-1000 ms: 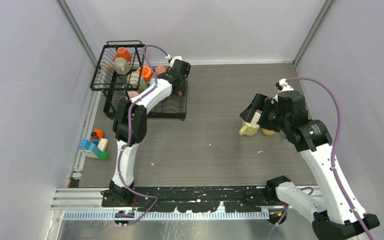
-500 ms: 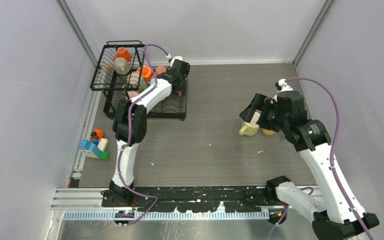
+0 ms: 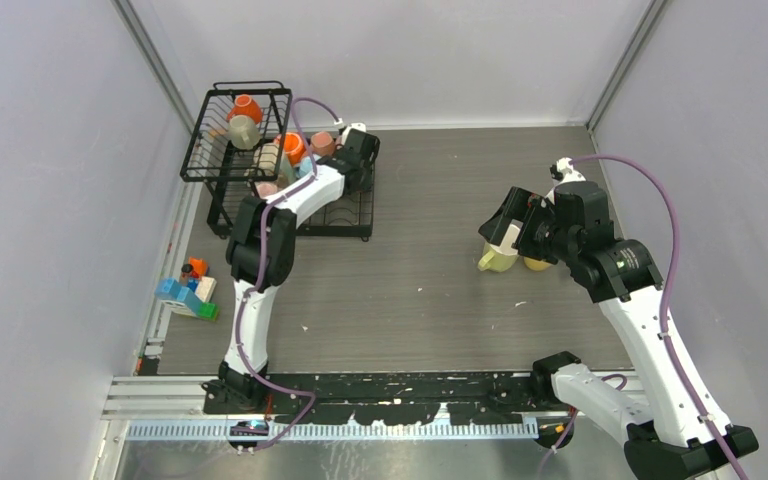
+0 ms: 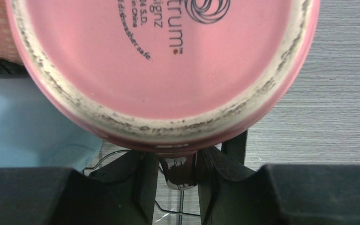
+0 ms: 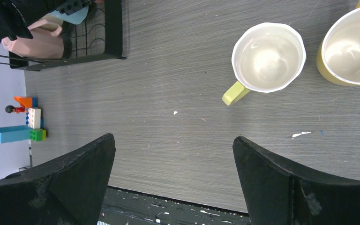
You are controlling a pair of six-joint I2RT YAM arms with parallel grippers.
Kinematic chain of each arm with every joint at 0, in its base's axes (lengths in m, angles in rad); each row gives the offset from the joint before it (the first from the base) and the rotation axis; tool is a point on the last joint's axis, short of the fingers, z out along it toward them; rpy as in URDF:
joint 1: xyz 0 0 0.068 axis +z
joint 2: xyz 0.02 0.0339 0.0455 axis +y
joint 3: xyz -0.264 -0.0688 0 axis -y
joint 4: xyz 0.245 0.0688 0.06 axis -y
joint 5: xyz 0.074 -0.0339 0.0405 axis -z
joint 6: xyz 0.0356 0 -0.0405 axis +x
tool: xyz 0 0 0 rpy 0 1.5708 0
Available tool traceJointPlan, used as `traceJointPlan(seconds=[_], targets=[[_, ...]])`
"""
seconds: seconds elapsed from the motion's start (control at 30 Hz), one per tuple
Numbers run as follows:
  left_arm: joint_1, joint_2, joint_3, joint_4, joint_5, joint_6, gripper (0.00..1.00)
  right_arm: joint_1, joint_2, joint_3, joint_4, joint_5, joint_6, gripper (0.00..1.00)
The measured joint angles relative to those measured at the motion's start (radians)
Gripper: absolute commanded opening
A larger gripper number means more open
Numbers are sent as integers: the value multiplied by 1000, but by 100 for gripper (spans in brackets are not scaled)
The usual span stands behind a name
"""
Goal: Unload the cups from the dish rack
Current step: Unload the cup from the dish rack.
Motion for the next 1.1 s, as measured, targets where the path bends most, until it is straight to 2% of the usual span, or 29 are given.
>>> traceJointPlan(seconds=[0.1,0.23,0.33,0.43,0.8,1.1], targets=[[0,0,-20,21,0,2,34,0,0,0,0,0,0,100],[0,0,-30,41,1,5,27,0,6,-2,1,0,0,100],[0,0,-30,51,2,5,19,0,6,-9,3,0,0,100],[0,0,-31,63,8,7,0,0,6,-13,5,0,0,100],[2,-16,-90,152,11,45,0,0,6,-20,14,0,0,100],[2,-71,-145,151,16,92,0,0,13,-42,46,-15,5,100]])
